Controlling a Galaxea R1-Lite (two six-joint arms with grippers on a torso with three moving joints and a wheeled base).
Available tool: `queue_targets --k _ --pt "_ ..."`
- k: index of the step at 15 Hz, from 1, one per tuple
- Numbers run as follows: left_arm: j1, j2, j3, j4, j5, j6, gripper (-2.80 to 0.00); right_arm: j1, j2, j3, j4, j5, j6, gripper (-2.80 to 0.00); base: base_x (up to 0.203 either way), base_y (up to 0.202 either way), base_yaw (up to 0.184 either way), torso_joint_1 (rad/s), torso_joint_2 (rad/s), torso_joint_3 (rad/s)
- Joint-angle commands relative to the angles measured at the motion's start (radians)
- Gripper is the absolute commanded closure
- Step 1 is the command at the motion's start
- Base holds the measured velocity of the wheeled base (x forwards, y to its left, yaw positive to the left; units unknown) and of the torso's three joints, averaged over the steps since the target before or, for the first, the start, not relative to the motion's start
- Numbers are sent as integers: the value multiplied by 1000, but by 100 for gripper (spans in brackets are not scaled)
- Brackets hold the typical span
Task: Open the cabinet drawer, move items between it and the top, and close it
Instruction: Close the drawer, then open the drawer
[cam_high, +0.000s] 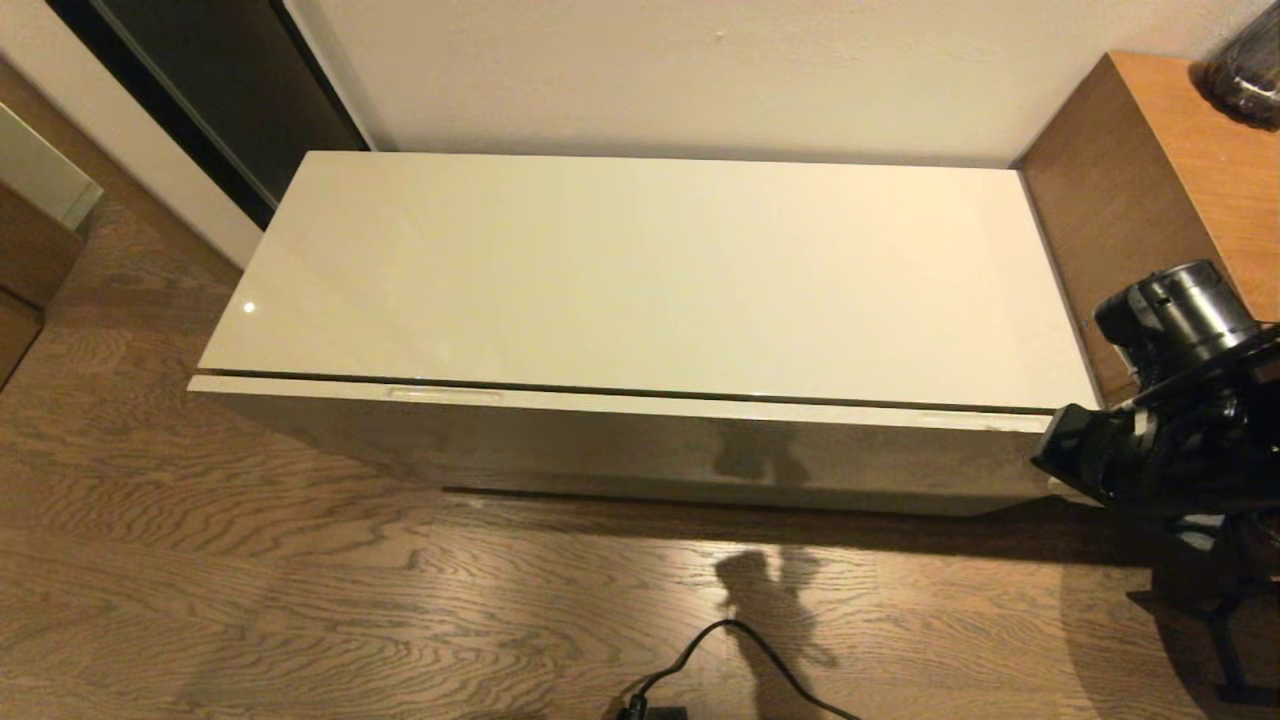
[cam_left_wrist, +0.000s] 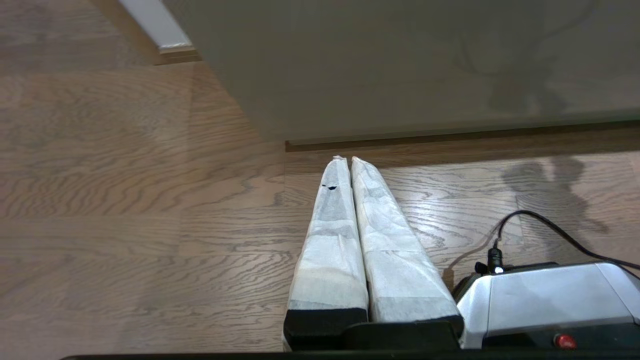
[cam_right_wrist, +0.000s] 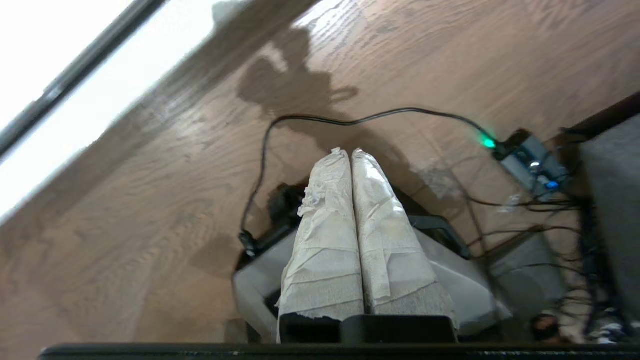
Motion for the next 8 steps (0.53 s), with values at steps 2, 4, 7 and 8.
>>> queue_targets --k 2,4,7,8 --pt "-1 0 -1 -1 0 1 0 -2 -239 21 101 -8 -100 0 0 0 0 0 0 0" --pt "-1 0 2 1 4 -5 0 -6 -442 21 220 -20 -213 0 0 0 0 0 0 0" --pt "-1 0 2 5 9 -43 0 -29 -774 -68 592 -97 -342 0 0 0 0 0 0 0" --pt "-1 0 2 5 11 -52 0 -37 -855 -163 757 -116 -364 0 0 0 0 0 0 0"
